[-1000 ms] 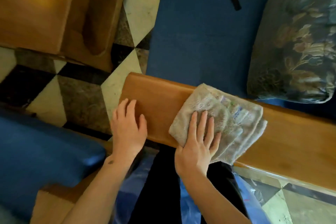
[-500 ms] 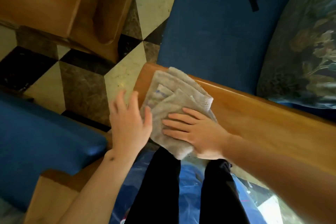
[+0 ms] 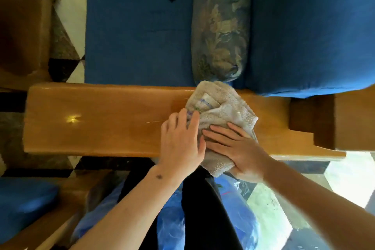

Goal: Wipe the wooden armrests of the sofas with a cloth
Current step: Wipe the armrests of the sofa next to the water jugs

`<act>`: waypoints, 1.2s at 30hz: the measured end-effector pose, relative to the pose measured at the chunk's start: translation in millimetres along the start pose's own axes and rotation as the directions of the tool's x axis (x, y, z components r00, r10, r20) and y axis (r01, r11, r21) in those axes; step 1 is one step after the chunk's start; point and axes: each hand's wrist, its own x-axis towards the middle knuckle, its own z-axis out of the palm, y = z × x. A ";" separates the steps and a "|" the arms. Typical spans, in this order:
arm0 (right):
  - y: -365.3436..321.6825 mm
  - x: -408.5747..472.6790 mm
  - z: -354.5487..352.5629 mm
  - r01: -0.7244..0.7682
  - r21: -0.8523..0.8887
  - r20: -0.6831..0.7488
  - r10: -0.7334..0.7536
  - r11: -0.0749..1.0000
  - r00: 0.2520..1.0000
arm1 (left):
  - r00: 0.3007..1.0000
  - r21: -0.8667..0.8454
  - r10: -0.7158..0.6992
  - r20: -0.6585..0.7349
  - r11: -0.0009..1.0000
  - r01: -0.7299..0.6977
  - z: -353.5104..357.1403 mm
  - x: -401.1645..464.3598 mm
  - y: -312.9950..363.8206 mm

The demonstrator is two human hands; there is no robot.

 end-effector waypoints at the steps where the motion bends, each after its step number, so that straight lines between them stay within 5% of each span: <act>1: 10.2 -19.5 -1.8 -0.035 0.009 -0.003 0.035 0.999 0.999 | 0.999 -0.010 0.037 0.007 0.999 -0.037 5.1 5.5 19.5; 10: 34.2 -92.7 -7.6 -0.261 0.039 0.000 0.262 0.964 0.965 | 0.981 -0.067 0.189 0.030 0.980 -0.187 23.5 30.3 100.0; 14: 25.7 -65.0 -10.4 -0.138 -0.032 0.055 0.140 0.990 0.989 | 0.986 -0.147 0.166 -0.023 0.975 -0.167 13.1 19.9 60.5; 20: -27.6 59.9 -9.3 0.173 -0.079 0.112 -0.163 0.982 0.980 | 0.977 -0.260 -0.155 -0.143 0.959 0.114 -8.9 -17.0 -54.7; 29: -177.3 258.3 18.2 0.298 -0.068 0.196 -0.280 0.952 0.940 | 0.786 -0.349 -0.549 -0.283 0.823 0.448 -48.6 -87.6 -267.9; 33: -254.2 318.1 22.6 0.106 0.090 0.184 -0.121 0.990 0.975 | 0.626 -0.574 -0.753 -0.203 0.609 0.547 -56.5 -119.6 -330.9; 36: -321.9 355.0 2.3 -0.230 0.417 0.259 0.127 0.879 0.957 | 0.489 -0.828 -0.872 0.026 0.255 0.500 -73.2 -160.6 -360.7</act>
